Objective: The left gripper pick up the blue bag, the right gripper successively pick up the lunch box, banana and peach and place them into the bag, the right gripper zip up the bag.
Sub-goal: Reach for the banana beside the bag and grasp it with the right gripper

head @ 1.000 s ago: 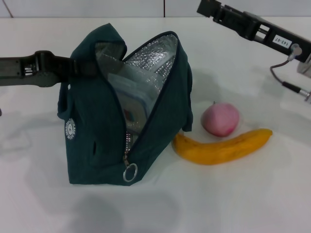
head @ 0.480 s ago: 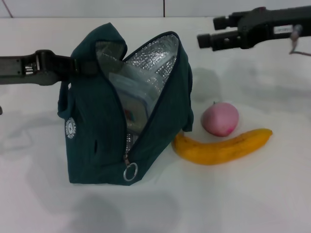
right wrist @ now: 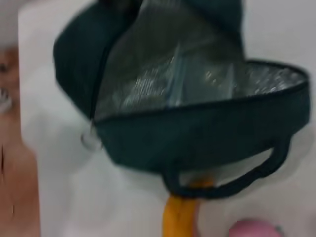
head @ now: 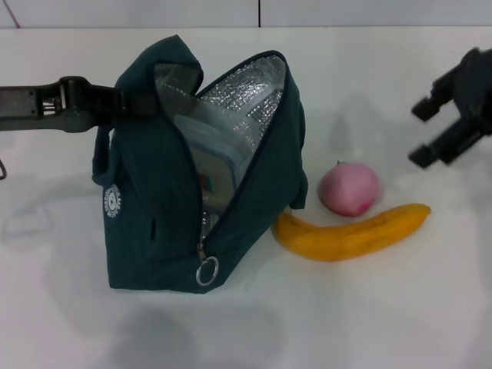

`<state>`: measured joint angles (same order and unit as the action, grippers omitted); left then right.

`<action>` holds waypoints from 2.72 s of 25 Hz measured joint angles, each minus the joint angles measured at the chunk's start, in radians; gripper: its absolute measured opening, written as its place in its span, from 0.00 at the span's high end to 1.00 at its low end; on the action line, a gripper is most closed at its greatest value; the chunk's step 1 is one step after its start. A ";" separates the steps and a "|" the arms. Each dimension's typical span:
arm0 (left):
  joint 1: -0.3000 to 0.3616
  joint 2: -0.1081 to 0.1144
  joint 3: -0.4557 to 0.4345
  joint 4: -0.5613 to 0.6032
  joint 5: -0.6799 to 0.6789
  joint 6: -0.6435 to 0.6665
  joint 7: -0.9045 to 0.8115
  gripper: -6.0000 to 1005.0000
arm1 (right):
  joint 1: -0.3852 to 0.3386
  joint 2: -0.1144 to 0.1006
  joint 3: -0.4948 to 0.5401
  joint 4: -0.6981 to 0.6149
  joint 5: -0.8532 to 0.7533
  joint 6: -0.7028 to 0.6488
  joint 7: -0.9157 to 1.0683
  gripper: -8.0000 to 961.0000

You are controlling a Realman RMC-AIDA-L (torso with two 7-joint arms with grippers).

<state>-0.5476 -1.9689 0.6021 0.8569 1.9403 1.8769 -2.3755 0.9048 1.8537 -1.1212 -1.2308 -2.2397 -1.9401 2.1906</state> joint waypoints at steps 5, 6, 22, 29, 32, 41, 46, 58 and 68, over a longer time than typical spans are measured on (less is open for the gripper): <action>0.000 -0.001 -0.004 -0.002 0.000 -0.002 0.007 0.95 | 0.012 0.054 -0.059 0.006 -0.085 -0.002 -0.142 0.18; 0.000 -0.002 -0.005 -0.002 0.000 -0.002 0.007 0.95 | 0.015 0.065 -0.065 0.008 -0.099 -0.003 -0.166 0.18; -0.002 -0.004 -0.004 0.001 0.000 0.002 0.005 0.95 | -0.027 0.160 -0.294 -0.001 -0.210 0.174 -0.331 0.18; -0.007 -0.005 0.000 0.001 -0.010 0.003 0.000 0.95 | -0.053 0.167 -0.338 0.014 -0.190 0.218 -0.359 0.18; -0.013 -0.005 0.001 0.001 -0.013 0.003 -0.002 0.95 | -0.055 0.167 -0.349 0.020 -0.188 0.220 -0.360 0.18; -0.023 -0.004 0.000 -0.002 -0.013 0.001 -0.001 0.95 | -0.053 0.171 -0.418 0.087 -0.187 0.283 -0.365 0.18; -0.024 -0.001 -0.001 -0.005 -0.013 0.000 0.003 0.95 | -0.058 0.172 -0.454 0.104 -0.178 0.323 -0.365 0.18; -0.029 0.001 0.001 -0.004 -0.006 -0.001 0.010 0.95 | -0.054 0.175 -0.477 0.162 -0.152 0.365 -0.365 0.18; -0.026 -0.001 0.002 -0.004 -0.003 -0.001 0.011 0.95 | -0.057 0.174 -0.489 0.182 -0.149 0.391 -0.364 0.21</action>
<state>-0.5734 -1.9702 0.6044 0.8528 1.9374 1.8759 -2.3644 0.8481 2.0278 -1.6101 -1.0490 -2.3891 -1.5496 1.8268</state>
